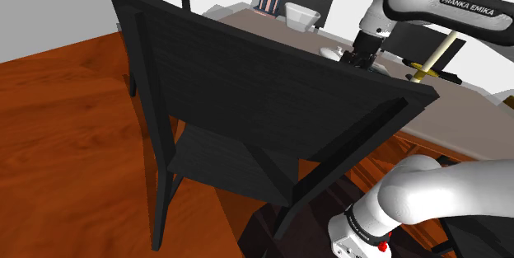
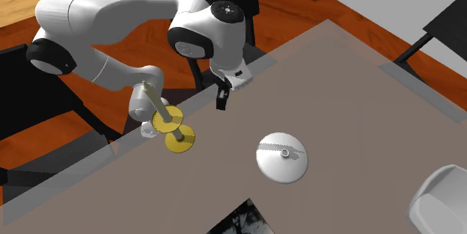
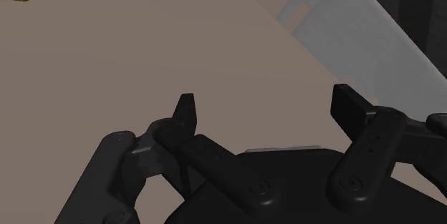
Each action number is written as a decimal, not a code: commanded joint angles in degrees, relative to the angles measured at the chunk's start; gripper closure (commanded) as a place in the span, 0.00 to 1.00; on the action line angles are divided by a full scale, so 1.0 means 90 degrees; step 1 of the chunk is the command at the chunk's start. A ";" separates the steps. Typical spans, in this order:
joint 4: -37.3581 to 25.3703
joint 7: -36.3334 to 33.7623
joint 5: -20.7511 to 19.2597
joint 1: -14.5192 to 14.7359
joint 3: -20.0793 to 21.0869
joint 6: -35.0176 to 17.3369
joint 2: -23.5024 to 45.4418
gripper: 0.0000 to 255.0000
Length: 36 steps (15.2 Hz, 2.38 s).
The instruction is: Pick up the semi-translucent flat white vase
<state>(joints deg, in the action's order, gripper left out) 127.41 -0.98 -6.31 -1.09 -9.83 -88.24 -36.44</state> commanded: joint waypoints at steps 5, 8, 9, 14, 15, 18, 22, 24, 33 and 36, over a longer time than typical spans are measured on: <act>-0.1271 0.0577 -0.0113 -0.0063 -0.0519 -0.0113 0.1179 0.00; -0.1978 0.0895 -0.0076 -0.0093 -0.0784 -0.0118 0.1794 0.00; -0.2230 0.1005 -0.0048 -0.0106 -0.0873 -0.0109 0.2007 0.00; -0.3645 0.1596 0.0230 -0.0218 -0.1314 0.0038 0.3153 0.00; -0.3966 0.1722 0.0317 -0.0255 -0.1402 0.0093 0.3404 0.00; -0.5041 0.2110 0.0652 -0.0433 -0.1654 0.0326 0.4221 0.00; -0.5780 0.2370 0.0935 -0.0639 -0.1788 0.0467 0.4817 0.00; -0.5482 0.2341 0.0889 -0.0608 -0.1774 0.0258 0.4720 0.00; -0.4830 0.2287 0.0797 -0.0555 -0.1747 -0.0215 0.4521 1.00; -0.4829 0.2286 0.0796 -0.0554 -0.1747 -0.0213 0.4518 1.00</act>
<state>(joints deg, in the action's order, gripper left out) 83.87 19.59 0.86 -6.08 -25.55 -90.18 4.20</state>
